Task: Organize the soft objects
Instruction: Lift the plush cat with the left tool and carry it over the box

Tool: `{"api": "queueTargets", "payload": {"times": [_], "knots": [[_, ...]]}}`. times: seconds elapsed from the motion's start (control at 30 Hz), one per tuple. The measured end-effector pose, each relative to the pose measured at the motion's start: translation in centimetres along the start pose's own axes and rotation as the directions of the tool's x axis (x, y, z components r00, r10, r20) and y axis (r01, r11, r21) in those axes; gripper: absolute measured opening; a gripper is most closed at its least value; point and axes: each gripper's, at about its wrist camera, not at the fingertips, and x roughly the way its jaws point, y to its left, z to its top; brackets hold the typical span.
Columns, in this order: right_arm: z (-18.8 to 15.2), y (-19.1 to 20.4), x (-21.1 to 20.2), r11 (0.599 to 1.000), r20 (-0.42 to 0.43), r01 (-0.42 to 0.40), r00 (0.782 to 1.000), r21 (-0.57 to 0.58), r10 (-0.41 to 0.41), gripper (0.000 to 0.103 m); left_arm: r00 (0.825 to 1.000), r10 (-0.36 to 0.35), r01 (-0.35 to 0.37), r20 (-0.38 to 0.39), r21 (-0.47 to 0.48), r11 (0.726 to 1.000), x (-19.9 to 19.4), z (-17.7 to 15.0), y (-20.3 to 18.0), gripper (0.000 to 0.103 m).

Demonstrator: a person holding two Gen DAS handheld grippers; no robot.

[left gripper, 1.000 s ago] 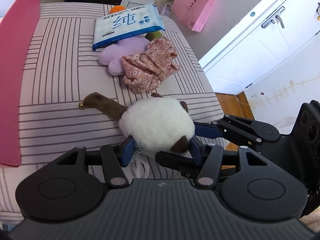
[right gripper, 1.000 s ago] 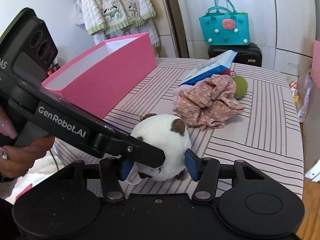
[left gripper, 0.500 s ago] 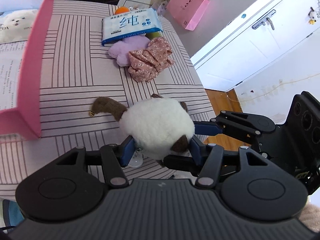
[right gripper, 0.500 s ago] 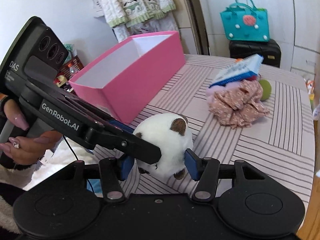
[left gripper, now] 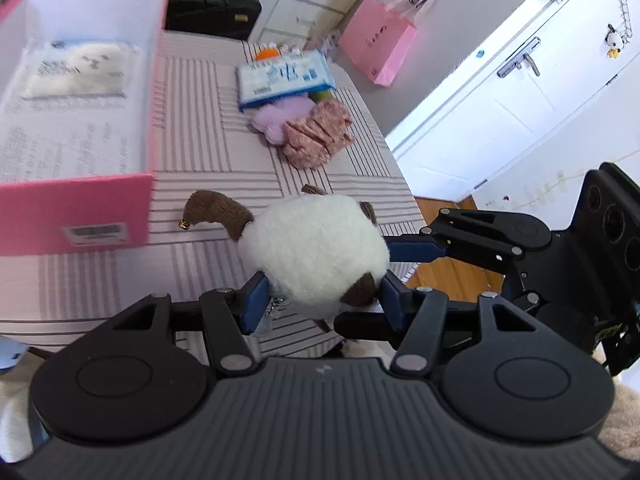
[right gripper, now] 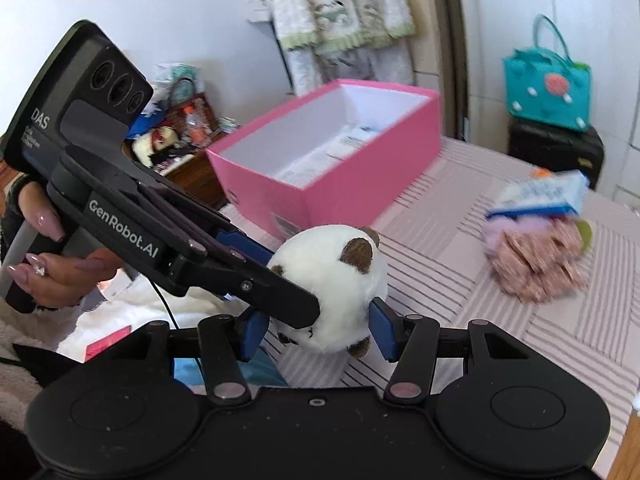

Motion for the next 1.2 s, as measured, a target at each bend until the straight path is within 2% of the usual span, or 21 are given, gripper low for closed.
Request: {"api": "queueTargets", "payload": {"times": [0.17,0.3,0.5,0.93,1.0,1.1,1.2], "knots": [[1.5,1.6,-0.1,0.997,0.037,-0.041,0.998,-0.07,0.043,0.06,0.995,0.045,-0.05,0.084,0.06,0.997,-3.1,-0.5,0.0,0.057],[2.9,2.5,0.2,0.993,0.083,-0.049,0.995,-0.109,0.058,0.06,0.984,0.084,-0.1,0.154,0.1,0.99,-4.8,-0.1,0.2,0.057],[5.0,3.2,1.1,0.985,0.172,-0.016,0.984,-0.172,0.046,0.06,0.965,0.086,-0.112,0.25,0.092,0.989,-6.6,1.2,1.8,0.057],[10.7,2.9,5.2,0.955,0.262,0.043,0.964,-0.292,0.037,0.06,0.924,0.105,-0.131,0.367,0.048,0.99,-8.1,5.3,6.6,0.059],[11.4,2.5,6.6,0.947,0.259,0.056,0.965,-0.317,0.03,0.06,0.925,0.123,-0.14,0.36,0.022,0.99,-7.1,6.2,7.9,0.06],[12.3,1.3,9.3,0.942,0.232,0.071,0.973,-0.328,0.007,0.058,0.94,0.129,-0.122,0.316,-0.042,0.992,-5.4,7.9,10.4,0.06],[13.5,-0.5,11.5,0.957,0.19,0.038,0.982,-0.289,0.018,0.057,0.954,0.13,-0.106,0.271,-0.1,0.989,-4.0,9.4,12.7,0.06]]}}
